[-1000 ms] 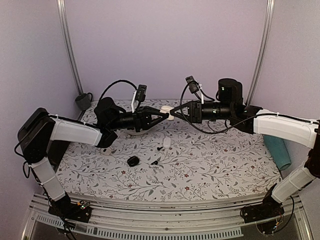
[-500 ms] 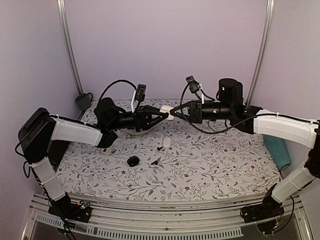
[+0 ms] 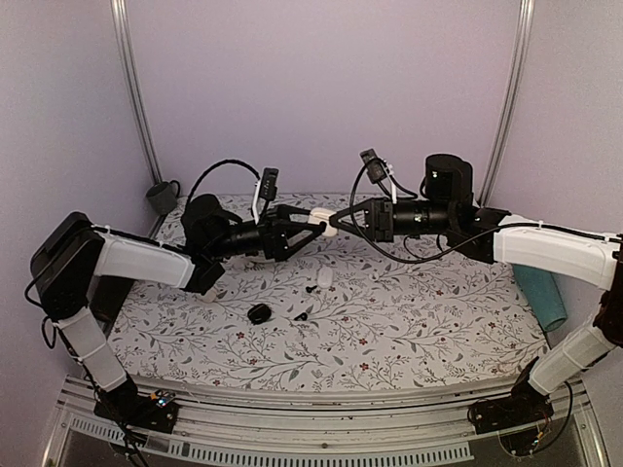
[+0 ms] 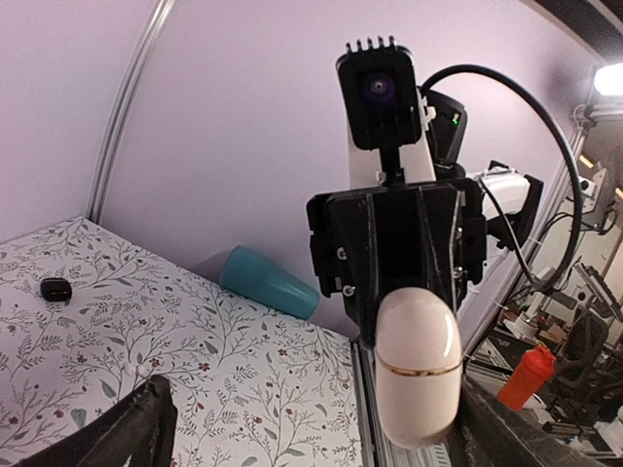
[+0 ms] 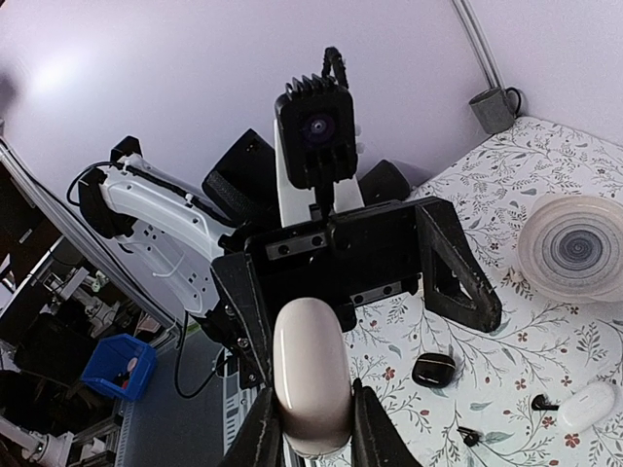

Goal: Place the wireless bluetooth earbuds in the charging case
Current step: Pass from the left arm to the right, then place the charging case at the center of the board.

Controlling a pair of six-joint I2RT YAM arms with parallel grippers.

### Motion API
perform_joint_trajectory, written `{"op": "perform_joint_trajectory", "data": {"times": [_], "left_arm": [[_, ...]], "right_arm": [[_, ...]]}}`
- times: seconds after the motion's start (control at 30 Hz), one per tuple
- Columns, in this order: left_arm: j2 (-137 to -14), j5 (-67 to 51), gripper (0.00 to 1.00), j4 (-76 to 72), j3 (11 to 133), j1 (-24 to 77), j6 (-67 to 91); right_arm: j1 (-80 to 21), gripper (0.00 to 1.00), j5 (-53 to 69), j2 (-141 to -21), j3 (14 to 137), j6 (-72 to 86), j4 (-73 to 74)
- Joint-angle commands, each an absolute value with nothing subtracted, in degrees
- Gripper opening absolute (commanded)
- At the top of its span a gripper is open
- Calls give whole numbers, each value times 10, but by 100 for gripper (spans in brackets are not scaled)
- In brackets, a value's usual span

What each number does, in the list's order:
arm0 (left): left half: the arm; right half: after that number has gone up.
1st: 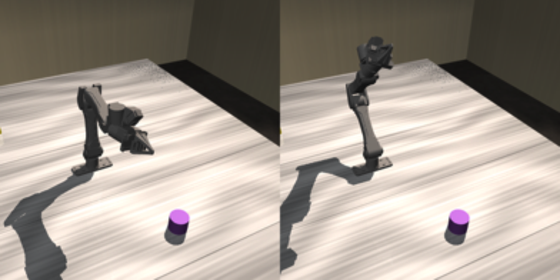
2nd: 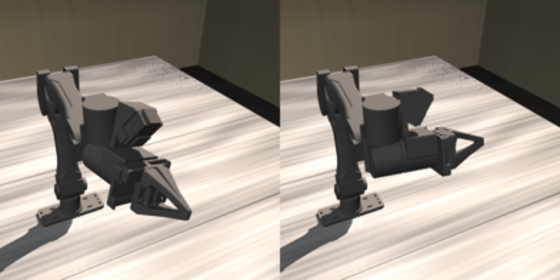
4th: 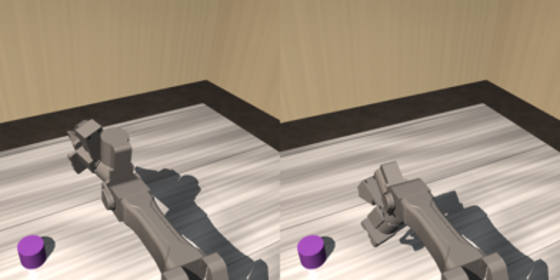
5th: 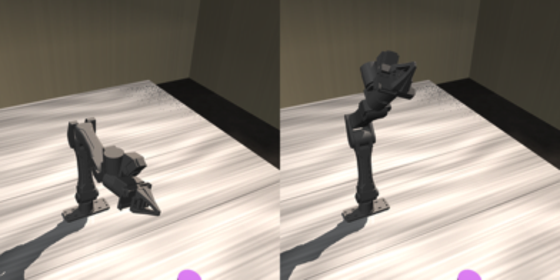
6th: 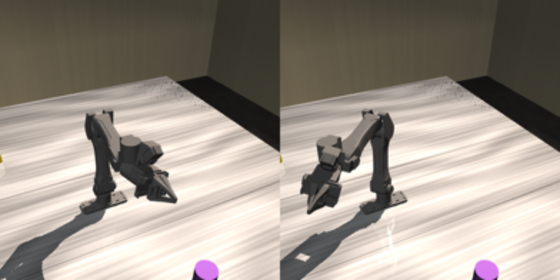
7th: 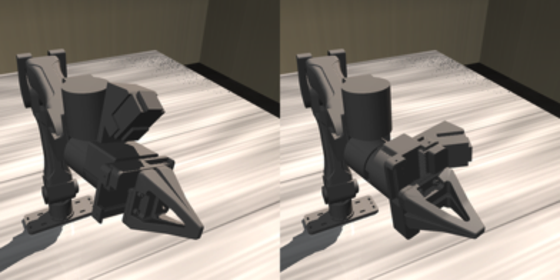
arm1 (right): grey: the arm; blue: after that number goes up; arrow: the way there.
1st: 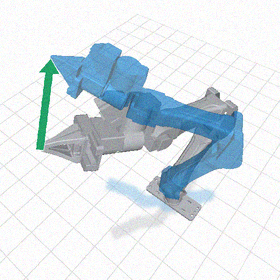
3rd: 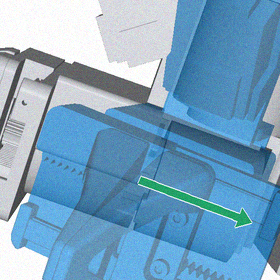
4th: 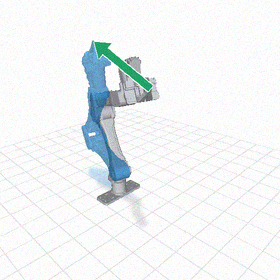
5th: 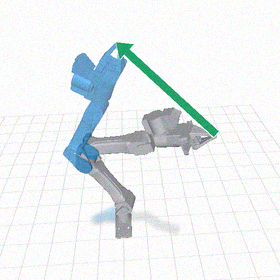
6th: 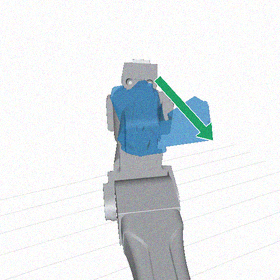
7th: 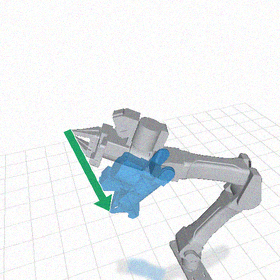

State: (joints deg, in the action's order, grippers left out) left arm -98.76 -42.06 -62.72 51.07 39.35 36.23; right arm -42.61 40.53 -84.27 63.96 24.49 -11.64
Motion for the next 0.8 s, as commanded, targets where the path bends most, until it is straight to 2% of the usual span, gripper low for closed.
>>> {"op": "perform_joint_trajectory", "data": {"times": [0.0,0.4,0.63,0.77], "left_arm": [[-960,-390,96,-599,496,388,331],[-889,-309,96,-515,440,358,318],[-822,-239,96,-345,456,351,254],[-794,-210,96,-301,452,350,230]], "right_arm": [[-422,4,397,-817,634,255,-139],[-377,3,341,-793,604,289,-141],[-362,3,206,-800,581,331,-141],[-338,3,188,-834,590,357,-142]]}}
